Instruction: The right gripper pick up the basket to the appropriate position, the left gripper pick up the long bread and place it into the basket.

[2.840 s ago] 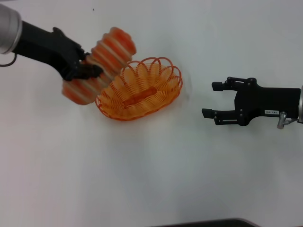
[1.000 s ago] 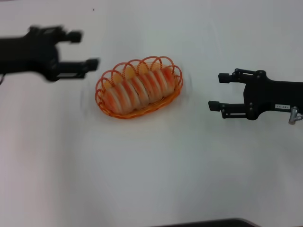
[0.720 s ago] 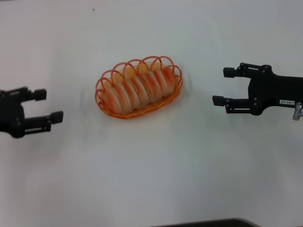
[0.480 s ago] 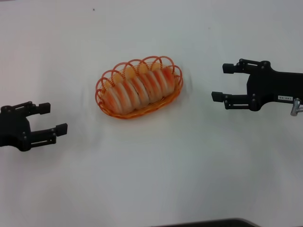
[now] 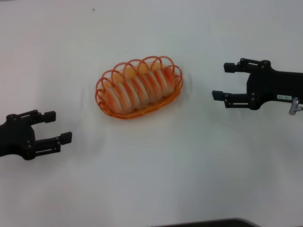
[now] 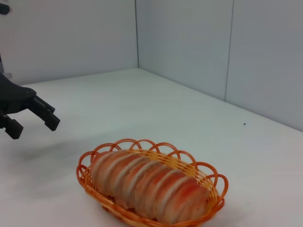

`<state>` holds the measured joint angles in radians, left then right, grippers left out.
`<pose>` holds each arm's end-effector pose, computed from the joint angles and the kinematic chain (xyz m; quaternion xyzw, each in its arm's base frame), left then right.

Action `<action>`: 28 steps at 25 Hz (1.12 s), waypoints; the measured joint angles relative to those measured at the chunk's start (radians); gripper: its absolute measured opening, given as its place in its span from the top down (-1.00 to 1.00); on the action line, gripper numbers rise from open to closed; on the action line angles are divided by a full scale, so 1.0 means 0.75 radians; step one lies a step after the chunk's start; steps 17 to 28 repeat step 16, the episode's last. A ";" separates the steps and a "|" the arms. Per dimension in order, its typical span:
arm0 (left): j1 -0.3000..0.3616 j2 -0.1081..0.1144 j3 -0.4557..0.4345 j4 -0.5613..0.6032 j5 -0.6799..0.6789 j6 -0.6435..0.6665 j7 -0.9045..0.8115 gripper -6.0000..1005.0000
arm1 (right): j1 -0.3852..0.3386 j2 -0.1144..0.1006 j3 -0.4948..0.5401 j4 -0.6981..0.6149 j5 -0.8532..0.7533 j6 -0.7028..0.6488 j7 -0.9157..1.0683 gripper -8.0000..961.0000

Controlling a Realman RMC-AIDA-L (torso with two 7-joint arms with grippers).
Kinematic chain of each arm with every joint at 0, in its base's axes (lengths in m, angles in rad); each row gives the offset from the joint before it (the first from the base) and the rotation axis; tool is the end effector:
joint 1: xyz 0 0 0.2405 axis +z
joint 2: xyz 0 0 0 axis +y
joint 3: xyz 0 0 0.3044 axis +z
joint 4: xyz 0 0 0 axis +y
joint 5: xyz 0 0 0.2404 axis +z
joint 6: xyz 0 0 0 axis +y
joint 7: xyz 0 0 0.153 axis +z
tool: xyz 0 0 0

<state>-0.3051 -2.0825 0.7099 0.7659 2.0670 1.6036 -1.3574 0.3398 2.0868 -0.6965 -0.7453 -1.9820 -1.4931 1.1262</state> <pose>-0.3822 0.3029 -0.0196 -0.9362 -0.2630 -0.1848 0.1423 0.3762 0.3327 -0.0153 -0.9440 0.1575 0.1820 0.2259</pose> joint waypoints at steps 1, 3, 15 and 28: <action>0.001 0.000 0.000 0.000 0.000 0.000 0.000 -0.59 | 0.000 0.000 0.000 0.000 0.000 0.000 0.000 -0.78; 0.001 0.000 -0.001 -0.001 0.000 0.000 0.001 -0.59 | 0.001 0.000 0.000 -0.004 0.001 -0.001 0.000 -0.79; 0.002 -0.001 -0.002 -0.001 -0.003 -0.006 0.006 -0.59 | -0.006 -0.001 0.007 -0.003 0.004 -0.001 -0.001 -0.79; 0.002 -0.001 -0.002 0.001 -0.005 -0.006 0.006 -0.59 | -0.007 -0.001 0.009 -0.003 0.004 -0.002 -0.001 -0.79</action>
